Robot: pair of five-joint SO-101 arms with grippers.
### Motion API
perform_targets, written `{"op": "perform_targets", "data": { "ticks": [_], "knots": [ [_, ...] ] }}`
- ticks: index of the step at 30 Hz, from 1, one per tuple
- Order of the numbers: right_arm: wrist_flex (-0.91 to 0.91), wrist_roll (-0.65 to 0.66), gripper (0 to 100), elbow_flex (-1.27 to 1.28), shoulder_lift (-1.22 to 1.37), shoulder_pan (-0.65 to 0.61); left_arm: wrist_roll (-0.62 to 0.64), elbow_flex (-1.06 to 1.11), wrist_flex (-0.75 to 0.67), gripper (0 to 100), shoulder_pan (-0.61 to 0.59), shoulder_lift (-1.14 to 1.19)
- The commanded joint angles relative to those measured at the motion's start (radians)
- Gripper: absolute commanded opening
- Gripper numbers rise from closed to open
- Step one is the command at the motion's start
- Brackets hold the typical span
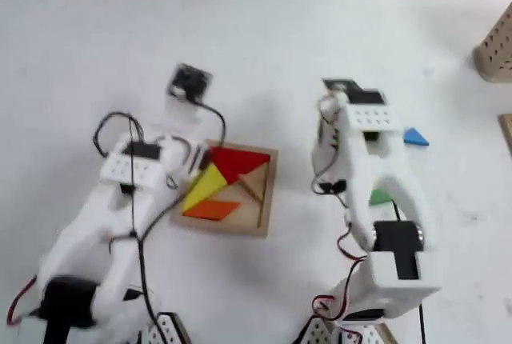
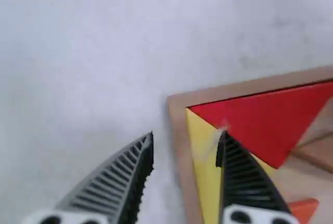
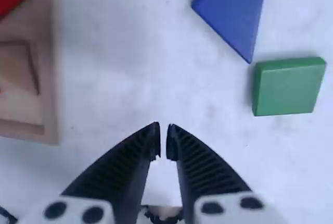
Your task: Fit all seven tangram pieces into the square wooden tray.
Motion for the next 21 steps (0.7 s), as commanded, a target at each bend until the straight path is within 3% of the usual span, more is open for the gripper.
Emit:
{"op": "perform_targets", "data": {
  "ticks": [1,8,11,15,21],
  "knots": [
    [-0.183,0.011,1.7,0.155,-0.070,0.074,-0.074,0.184,-0.133,20,0.114,-0.240],
    [-0.286,0.026,1.8,0.218,-0.099,0.125,-0.072,0.261,-0.198,20,0.271,-0.306],
    [-0.302,0.028,1.8,0.218,-0.102,0.148,-0.041,0.204,-0.184,17,0.321,-0.234],
    [-0.351,0.028,1.9,0.218,-0.097,0.179,0.040,0.077,-0.129,2,0.401,-0.102],
    [-0.358,0.026,2.0,0.219,-0.097,0.174,0.114,-0.034,-0.100,2,0.438,0.084]
  ]
}}
